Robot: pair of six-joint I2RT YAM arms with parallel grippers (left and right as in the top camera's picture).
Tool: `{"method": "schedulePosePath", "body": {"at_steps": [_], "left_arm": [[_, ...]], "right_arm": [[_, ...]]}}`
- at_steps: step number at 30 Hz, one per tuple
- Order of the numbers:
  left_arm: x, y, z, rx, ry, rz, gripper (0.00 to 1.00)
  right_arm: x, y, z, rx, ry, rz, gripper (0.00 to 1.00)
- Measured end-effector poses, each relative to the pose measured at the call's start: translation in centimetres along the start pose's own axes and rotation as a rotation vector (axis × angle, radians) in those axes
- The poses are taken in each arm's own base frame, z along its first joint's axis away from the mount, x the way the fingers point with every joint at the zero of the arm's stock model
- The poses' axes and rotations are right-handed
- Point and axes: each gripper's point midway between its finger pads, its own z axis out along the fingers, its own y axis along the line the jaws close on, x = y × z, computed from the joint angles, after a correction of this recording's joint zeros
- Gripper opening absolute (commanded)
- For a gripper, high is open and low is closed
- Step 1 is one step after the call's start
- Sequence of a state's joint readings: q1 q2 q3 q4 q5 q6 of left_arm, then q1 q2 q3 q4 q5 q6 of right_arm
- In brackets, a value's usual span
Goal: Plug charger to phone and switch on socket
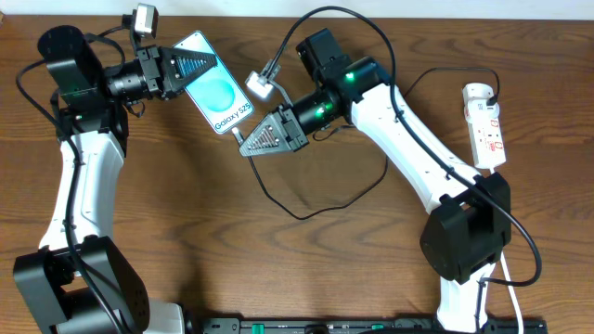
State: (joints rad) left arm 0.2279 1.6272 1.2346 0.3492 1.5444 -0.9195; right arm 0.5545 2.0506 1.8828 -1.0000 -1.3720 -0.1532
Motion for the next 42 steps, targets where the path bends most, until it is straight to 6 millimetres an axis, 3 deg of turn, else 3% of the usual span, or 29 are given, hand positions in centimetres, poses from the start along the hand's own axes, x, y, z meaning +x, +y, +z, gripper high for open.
{"method": "schedulePosePath", "body": {"at_steps": [42], "left_arm": [[-0.04,0.01,-0.03,-0.001,-0.002,0.000,0.07]], "right_arm": [[-0.51,-0.94,-0.44,0.047,-0.013,0.017,0.01]]}}
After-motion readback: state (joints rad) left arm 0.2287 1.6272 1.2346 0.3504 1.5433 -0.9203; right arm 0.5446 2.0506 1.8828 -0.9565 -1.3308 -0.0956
